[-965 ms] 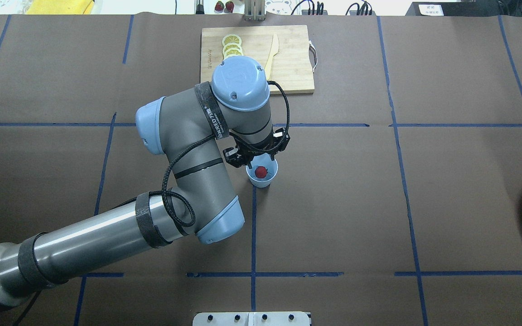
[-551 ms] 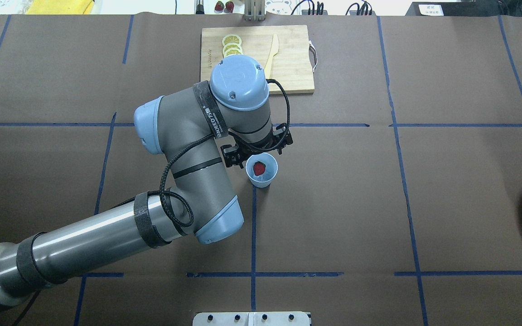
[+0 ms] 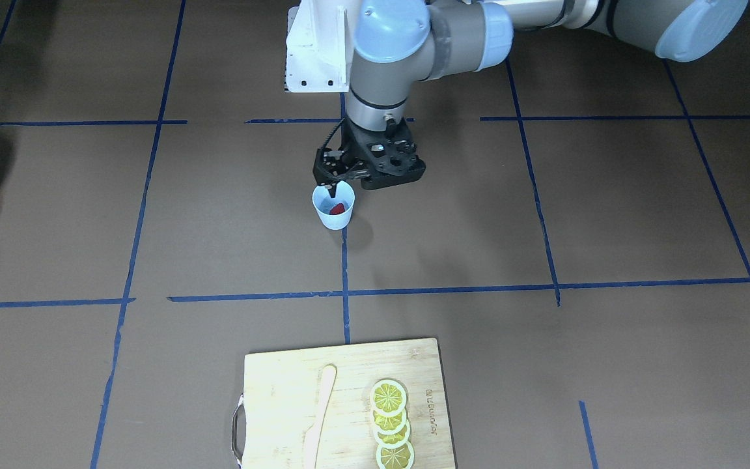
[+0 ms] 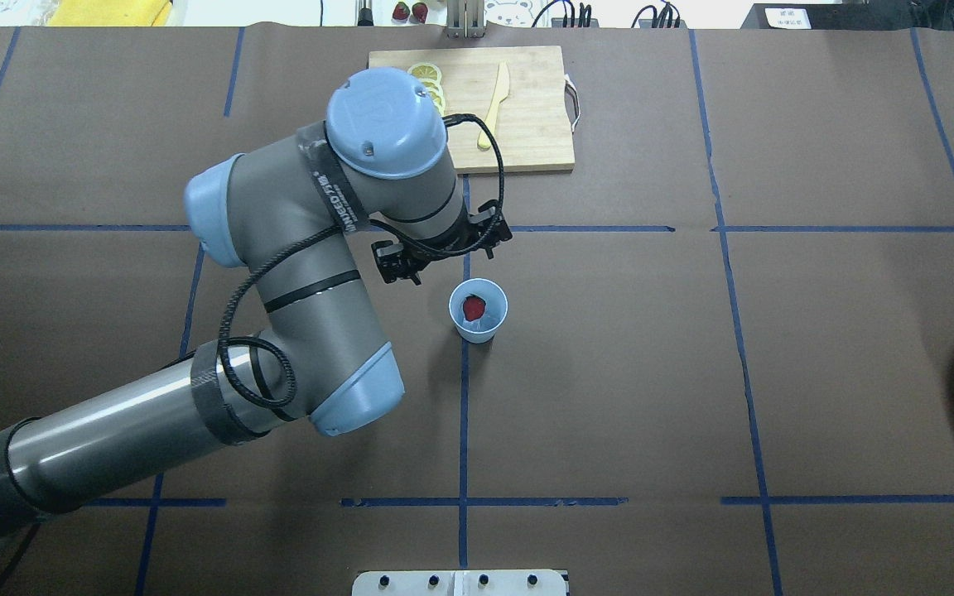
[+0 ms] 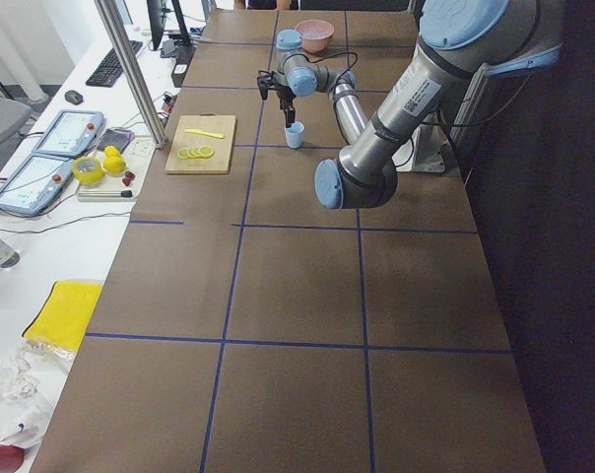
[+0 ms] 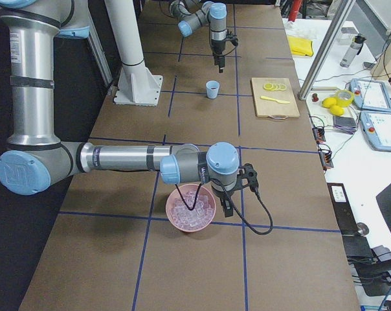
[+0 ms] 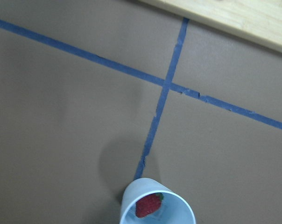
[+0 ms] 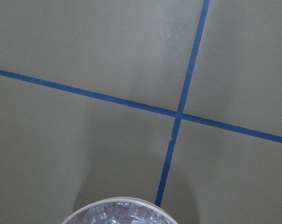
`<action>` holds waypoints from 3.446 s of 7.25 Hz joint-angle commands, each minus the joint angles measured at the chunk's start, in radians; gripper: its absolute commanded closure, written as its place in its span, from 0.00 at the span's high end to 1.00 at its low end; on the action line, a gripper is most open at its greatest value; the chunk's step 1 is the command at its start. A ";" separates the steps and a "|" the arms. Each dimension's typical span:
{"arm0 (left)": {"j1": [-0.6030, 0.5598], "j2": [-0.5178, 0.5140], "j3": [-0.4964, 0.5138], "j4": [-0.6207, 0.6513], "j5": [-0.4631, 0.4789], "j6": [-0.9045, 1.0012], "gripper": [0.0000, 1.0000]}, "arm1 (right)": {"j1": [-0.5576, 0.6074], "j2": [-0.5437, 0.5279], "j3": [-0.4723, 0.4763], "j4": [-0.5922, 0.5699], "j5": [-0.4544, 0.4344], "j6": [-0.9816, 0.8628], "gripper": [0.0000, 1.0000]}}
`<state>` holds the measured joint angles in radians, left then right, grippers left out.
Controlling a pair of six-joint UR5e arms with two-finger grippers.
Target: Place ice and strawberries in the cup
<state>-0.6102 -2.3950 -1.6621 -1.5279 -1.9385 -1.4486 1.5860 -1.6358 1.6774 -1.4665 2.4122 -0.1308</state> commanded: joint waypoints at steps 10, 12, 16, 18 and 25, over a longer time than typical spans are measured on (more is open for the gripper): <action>-0.642 0.549 -0.185 0.230 -0.316 1.212 1.00 | 0.020 -0.004 -0.058 0.000 -0.025 0.010 0.99; -0.750 0.617 -0.081 0.224 -0.449 1.428 1.00 | 0.019 0.002 -0.061 0.000 -0.035 0.023 0.99; -0.951 0.775 -0.016 0.195 -0.447 1.645 1.00 | 0.019 0.005 -0.068 0.000 -0.030 0.036 0.99; -0.965 0.787 0.011 0.192 -0.445 1.642 1.00 | 0.019 0.008 -0.068 0.000 -0.030 0.034 0.99; -0.988 0.818 0.076 0.092 -0.445 1.623 1.00 | 0.019 0.008 -0.071 0.000 -0.035 0.033 0.99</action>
<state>-1.5934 -1.5779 -1.6152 -1.3986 -2.3838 0.1751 1.6046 -1.6273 1.6064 -1.4664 2.3777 -0.0982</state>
